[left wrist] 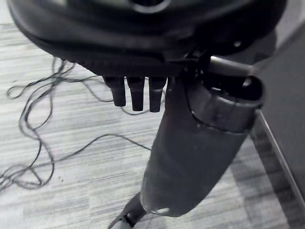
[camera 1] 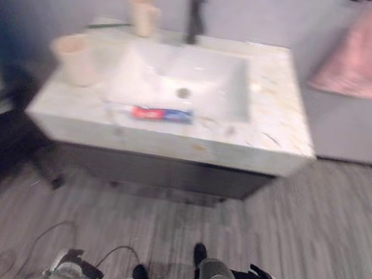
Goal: Organize the bathroom.
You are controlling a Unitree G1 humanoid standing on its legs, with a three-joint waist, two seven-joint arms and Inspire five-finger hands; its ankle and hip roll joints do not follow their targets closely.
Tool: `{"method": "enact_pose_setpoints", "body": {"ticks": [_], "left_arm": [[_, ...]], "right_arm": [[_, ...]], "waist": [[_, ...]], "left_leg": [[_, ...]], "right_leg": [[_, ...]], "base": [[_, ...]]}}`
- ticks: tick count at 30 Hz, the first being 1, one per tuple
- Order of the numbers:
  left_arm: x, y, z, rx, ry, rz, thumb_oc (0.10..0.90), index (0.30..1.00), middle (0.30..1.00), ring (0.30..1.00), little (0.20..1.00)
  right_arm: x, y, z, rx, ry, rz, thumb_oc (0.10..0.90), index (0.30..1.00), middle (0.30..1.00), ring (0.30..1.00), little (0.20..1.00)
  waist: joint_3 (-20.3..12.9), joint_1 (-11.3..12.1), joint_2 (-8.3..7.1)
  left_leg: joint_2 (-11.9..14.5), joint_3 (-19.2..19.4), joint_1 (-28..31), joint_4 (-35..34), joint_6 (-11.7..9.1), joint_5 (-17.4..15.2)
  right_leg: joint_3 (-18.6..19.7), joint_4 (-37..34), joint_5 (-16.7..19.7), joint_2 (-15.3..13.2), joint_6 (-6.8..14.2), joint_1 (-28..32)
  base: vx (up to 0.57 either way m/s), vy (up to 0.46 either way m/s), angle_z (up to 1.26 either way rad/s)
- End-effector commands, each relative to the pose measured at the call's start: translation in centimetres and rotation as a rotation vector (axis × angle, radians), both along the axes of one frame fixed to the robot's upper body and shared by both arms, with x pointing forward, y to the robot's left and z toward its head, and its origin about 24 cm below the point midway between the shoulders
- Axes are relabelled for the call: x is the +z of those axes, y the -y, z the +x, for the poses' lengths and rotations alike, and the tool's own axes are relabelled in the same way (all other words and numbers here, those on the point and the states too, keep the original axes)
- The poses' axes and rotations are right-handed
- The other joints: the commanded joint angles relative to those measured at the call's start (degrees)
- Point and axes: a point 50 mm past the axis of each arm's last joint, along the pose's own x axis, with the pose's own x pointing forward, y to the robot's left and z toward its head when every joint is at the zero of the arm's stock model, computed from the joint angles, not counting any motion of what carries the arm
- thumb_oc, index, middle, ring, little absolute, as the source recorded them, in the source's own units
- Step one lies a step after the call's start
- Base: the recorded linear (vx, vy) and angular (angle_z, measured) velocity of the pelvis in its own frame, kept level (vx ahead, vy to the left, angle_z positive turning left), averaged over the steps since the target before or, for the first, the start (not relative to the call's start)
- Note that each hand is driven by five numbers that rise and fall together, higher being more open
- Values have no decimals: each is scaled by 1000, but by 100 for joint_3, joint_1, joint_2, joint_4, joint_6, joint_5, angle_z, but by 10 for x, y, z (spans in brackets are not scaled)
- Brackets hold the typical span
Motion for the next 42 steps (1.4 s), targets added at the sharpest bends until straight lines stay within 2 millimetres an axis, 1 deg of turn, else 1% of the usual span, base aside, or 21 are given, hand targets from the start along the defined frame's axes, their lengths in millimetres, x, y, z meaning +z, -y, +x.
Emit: {"method": "enact_pose_setpoints", "body": {"ticks": [1,3,4,7,11,12,14,15,18,24,25,26,28,29,31,32,33,34,35,37,42], "left_arm": [[10,-2,29,25,138,62,800,900,900,900,900],[11,3,34,83,186,49,800,900,900,900,900],[12,4,37,104,216,52,800,900,900,900,900],[13,6,38,100,247,77,800,900,900,900,900],[16,3,32,159,272,219,800,900,900,900,900],[28,-4,37,182,353,445,800,900,900,900,900],[33,-8,40,194,388,512,800,900,900,900,900],[46,-15,47,232,454,641,800,900,900,900,900],[56,-20,49,250,531,747,800,900,900,900,900],[93,-37,60,373,812,940,800,900,900,900,900],[137,-50,88,361,1060,954,800,900,900,900,900],[142,-51,90,359,1092,953,800,900,900,900,900],[186,-59,111,338,1306,929,800,900,900,900,900],[230,-62,124,284,1495,883,800,900,900,900,900],[251,-61,128,242,1577,875,800,900,900,900,900],[300,-53,133,103,1787,835,800,900,900,900,900],[321,-49,134,47,1840,818,800,900,900,900,900],[322,-50,133,46,1836,817,800,900,900,900,900],[356,-38,133,-56,1967,773,800,900,900,900,900],[397,-20,137,-228,2054,687,800,900,900,900,900],[422,-5,142,-420,2045,603,800,900,900,900,900]], "right_arm": [[0,28,-28,6,-84,-80,800,900,900,900,900],[0,28,-33,17,-87,-88,800,900,900,900,900],[0,29,-32,24,-85,-109,800,900,900,900,900],[3,35,-28,-33,-64,-127,800,900,900,900,900],[5,36,-18,-13,-24,-119,800,900,900,900,900],[5,36,-18,-31,-15,-119,800,900,900,900,900],[6,36,-16,-34,2,-132,800,900,900,900,900],[10,36,-6,-87,82,-173,800,900,900,900,900],[11,35,-4,-169,114,-164,800,900,900,900,900],[7,22,-9,-196,107,-144,800,900,900,900,900],[6,20,-11,-183,87,-144,800,900,900,900,900],[6,19,-12,-179,84,-143,800,900,900,900,900],[5,20,-15,-186,72,-148,800,900,900,900,900],[4,19,-18,-205,65,-149,800,900,900,900,900],[4,19,-19,-212,64,-149,800,900,900,900,900],[3,19,-24,-219,51,-150,800,900,900,900,900],[2,19,-27,-216,43,-152,800,900,900,900,900],[2,19,-26,-214,44,-151,800,900,900,900,900],[1,19,-32,-201,32,-154,800,900,900,900,900],[1,21,-34,-171,11,-160,800,900,900,900,900],[1,23,-30,-145,0,-164,800,900,900,900,900]], "waist": [[-69,41,49],[-38,83,30],[39,175,-11],[99,341,-115],[-40,325,-189],[-78,297,-173],[-77,322,-156],[-100,373,-69],[-86,458,-24],[-118,649,-19],[-168,736,-6],[-174,741,-6],[-225,783,11],[-266,813,17],[-280,821,17],[-323,847,23],[-350,855,30],[-343,851,24],[-387,839,40],[-456,799,73],[-503,782,108]], "left_leg": [[-73,-526,40,79,-524,43],[-173,-902,-230,892,-575,-30],[-110,-1223,-654,1813,-750,260],[1,-1707,-1160,2596,-893,543],[490,-1536,-653,1485,-797,512],[495,-1594,-447,1112,-814,431],[409,-1712,-366,931,-810,338],[423,-1608,-111,373,-870,369],[321,-1745,23,28,-852,370],[190,-1866,-107,21,-822,322],[153,-1845,-114,21,-785,281],[149,-1843,-113,21,-781,275],[123,-1831,-107,21,-753,239],[108,-1825,-106,21,-735,218],[106,-1813,-101,21,-730,209],[108,-1790,-92,21,-725,192],[112,-1781,-81,21,-729,186],[112,-1778,-75,21,-730,184],[110,-1759,-44,21,-732,177],[113,-1715,16,21,-724,159],[128,-1665,61,21,-744,153]], "right_leg": [[10,-128,-164,206,-50,41],[300,15,-291,282,-236,144],[446,-18,-346,257,-372,338],[696,-212,-277,156,-456,613],[846,-475,-192,124,-367,772],[885,-437,-193,56,-317,742],[873,-378,-195,7,-261,717],[699,-314,-150,-98,-128,652],[610,-260,-106,-175,-16,600],[351,-492,35,-333,80,695],[325,-632,46,-359,66,796],[325,-645,46,-361,65,807],[316,-716,26,-369,61,879],[300,-768,14,-372,63,934],[290,-783,6,-375,65,959],[262,-801,-16,-380,73,1008],[255,-807,-29,-381,78,1033],[258,-808,-30,-381,78,1038],[252,-824,-54,-381,93,1100],[252,-849,-88,-380,112,1188],[256,-877,-106,-378,118,1248]], "base": [[84,5,-86],[62,18,2],[48,57,40],[54,159,-20],[75,275,-56],[58,292,-24],[15,195,4],[-24,149,19],[-48,93,52],[-48,47,24],[-2,49,26],[5,59,23],[16,21,16],[15,9,12],[11,-4,11],[18,-10,8],[17,-10,4],[0,0,0],[0,0,0],[21,-8,-8],[9,5,-11]]}}
